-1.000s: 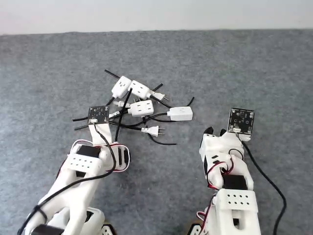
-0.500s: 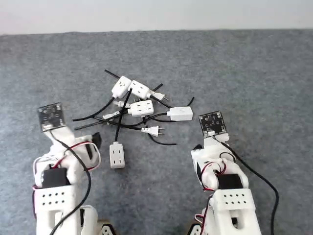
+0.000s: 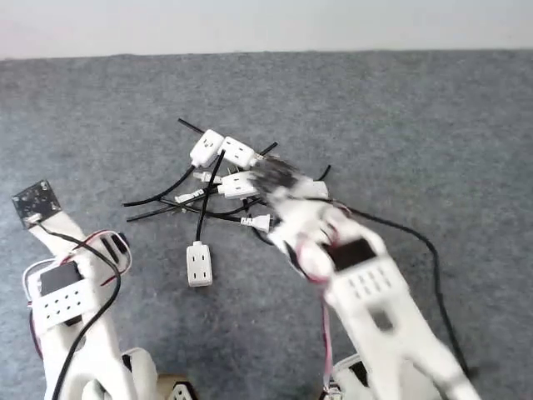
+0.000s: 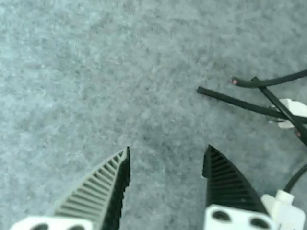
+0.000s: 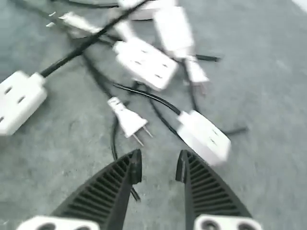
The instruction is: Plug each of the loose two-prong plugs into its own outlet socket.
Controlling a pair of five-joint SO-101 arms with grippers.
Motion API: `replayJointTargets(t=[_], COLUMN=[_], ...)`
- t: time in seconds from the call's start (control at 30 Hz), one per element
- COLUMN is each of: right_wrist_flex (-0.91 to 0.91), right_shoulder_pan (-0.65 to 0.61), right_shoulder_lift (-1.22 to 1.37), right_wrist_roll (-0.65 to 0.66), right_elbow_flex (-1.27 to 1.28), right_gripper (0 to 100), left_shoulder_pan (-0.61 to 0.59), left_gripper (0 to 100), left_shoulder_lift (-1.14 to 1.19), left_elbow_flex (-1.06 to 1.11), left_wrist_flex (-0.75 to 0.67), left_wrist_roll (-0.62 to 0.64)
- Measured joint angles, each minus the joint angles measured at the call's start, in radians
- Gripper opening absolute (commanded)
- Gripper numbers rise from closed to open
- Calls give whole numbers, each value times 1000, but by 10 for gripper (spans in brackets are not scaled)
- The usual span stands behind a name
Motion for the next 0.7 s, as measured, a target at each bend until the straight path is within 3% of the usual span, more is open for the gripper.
replayJointTargets(t=[0.2,0.33,0.7], right_wrist_flex=[49,78,94], right_shoulder_pan=[-29,-28,-48], right_shoulder_lift=[440,575,775], right_wrist_roll=[265,390,417], right_elbow_flex=[-259,-365,-535], right_gripper=[143,143,143], left_shoulder_pan=[-8,-8,-9], left_gripper=[231,231,231], left_shoulder_lift=[3,5,6], left_elbow_flex=[0,5,26], left_wrist_flex=[-51,-77,-121], left_wrist_roll=[0,0,0])
